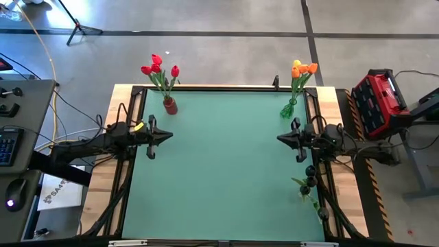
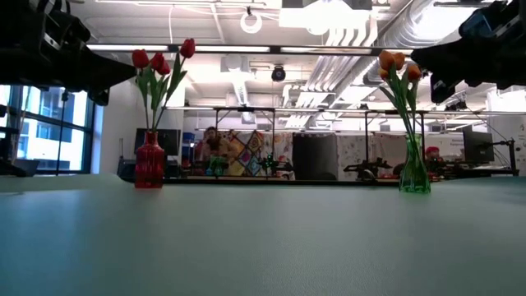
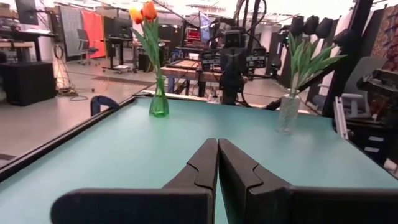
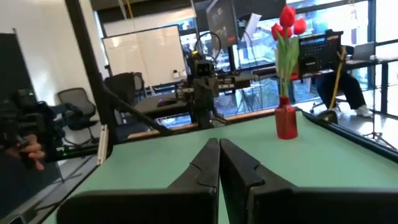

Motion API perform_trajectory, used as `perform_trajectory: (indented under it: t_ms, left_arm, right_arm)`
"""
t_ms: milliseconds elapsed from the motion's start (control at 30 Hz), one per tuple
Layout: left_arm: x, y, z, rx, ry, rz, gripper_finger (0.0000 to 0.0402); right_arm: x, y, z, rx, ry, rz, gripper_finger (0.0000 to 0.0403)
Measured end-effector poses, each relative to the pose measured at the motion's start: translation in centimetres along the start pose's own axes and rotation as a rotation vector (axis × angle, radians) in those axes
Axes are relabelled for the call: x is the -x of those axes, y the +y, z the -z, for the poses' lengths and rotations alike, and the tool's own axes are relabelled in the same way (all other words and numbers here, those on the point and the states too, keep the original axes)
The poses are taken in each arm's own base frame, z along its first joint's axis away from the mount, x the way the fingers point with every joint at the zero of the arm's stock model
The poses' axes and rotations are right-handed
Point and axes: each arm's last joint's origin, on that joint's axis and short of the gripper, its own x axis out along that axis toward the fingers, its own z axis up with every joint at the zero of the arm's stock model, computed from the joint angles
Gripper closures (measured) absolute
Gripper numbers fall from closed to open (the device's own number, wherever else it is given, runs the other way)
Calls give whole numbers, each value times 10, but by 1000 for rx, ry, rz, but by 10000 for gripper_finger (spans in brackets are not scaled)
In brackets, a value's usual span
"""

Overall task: Sort flowers into vase by color
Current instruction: Return to Home Position

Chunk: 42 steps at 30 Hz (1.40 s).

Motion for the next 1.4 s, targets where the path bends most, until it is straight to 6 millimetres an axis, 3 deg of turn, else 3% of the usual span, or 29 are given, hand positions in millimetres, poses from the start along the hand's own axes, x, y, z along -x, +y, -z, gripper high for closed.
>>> perform_trajectory:
  t_ms: [767, 1000, 1200, 1400]
  left_arm:
    - [-2, -4, 4, 35, 49, 16, 402]
    - [-2, -4, 4, 53, 49, 13, 401]
    - [-2, -4, 4, 53, 49, 13, 401]
    - [-2, -4, 4, 53, 48, 13, 401]
  right_arm:
    - [2, 0, 2, 28, 15, -14, 403]
    - [3, -1, 10, 12, 99, 1, 403]
    - [3, -1, 10, -148, 100, 9, 403]
    - [3, -1, 10, -168, 100, 10, 402]
